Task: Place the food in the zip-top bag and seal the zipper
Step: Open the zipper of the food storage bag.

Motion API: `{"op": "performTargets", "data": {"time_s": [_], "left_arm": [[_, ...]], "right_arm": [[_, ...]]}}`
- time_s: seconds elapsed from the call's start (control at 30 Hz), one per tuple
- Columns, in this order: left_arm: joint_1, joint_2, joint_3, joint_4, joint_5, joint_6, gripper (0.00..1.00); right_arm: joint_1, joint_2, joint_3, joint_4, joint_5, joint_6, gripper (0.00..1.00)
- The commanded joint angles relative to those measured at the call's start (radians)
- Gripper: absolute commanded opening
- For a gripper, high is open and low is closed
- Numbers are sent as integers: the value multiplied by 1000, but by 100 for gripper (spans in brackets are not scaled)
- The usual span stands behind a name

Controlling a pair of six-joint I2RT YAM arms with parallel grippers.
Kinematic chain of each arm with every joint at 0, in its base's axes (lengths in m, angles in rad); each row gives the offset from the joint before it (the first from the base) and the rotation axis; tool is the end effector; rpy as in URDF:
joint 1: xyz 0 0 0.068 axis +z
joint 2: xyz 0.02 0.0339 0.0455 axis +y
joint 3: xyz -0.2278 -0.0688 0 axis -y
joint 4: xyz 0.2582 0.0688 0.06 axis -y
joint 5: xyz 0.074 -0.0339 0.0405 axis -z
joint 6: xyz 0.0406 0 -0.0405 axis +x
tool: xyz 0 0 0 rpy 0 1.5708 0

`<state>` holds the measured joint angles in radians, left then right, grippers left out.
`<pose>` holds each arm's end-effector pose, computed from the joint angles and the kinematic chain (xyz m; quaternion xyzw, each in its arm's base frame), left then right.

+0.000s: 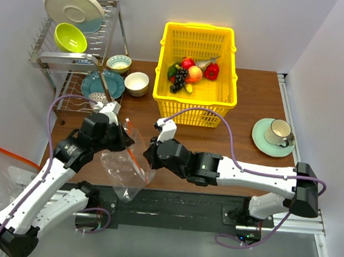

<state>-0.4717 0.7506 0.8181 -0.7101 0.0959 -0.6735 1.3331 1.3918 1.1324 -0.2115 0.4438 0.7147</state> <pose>0.1751 -0.0937 0.2776 -0.0686 0.8908 -0.2783 0.3526 0.0977 0.3293 0.2792 -0.1435 0.8272 0.3379 0.4254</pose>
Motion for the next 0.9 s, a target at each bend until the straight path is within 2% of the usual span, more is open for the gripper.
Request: {"op": "performTargets", "data": {"time_s": [0.0, 0.03, 0.07, 0.2, 0.27, 0.33, 0.63, 0.73, 0.8, 0.83, 0.87], "left_arm": [[-39, 38, 76, 15, -28, -8, 0], [-47, 42, 81, 12, -28, -9, 0], [-59, 50, 85, 11, -27, -9, 0], [-76, 69, 105, 11, -27, -12, 0], [-81, 75, 108, 8, -25, -11, 0], [-85, 79, 115, 6, -25, -8, 0], [-99, 133, 125, -11, -13, 35, 0], [-104, 167, 144, -23, -12, 61, 0], [-108, 187, 171, -32, -12, 86, 0], [-108, 211, 183, -44, -13, 94, 0], [-111, 225, 197, -51, -13, 103, 0]], "right_arm": [[-3, 6, 3, -21, 42, -12, 13], [-2, 13, 13, -34, 50, -17, 16], [-2, 19, 21, -43, 55, -20, 25], [-2, 71, 64, -101, 91, -61, 41], [-2, 87, 95, -126, 114, -69, 48], [-3, 108, 128, -172, 159, -75, 48], [-8, 92, 162, -204, 230, -95, 39], [-17, 90, 171, -219, 231, -89, 23], [-25, 87, 171, -227, 219, -81, 6], [-28, 84, 167, -229, 211, -75, 1], [-31, 81, 164, -229, 205, -66, 0]]}}
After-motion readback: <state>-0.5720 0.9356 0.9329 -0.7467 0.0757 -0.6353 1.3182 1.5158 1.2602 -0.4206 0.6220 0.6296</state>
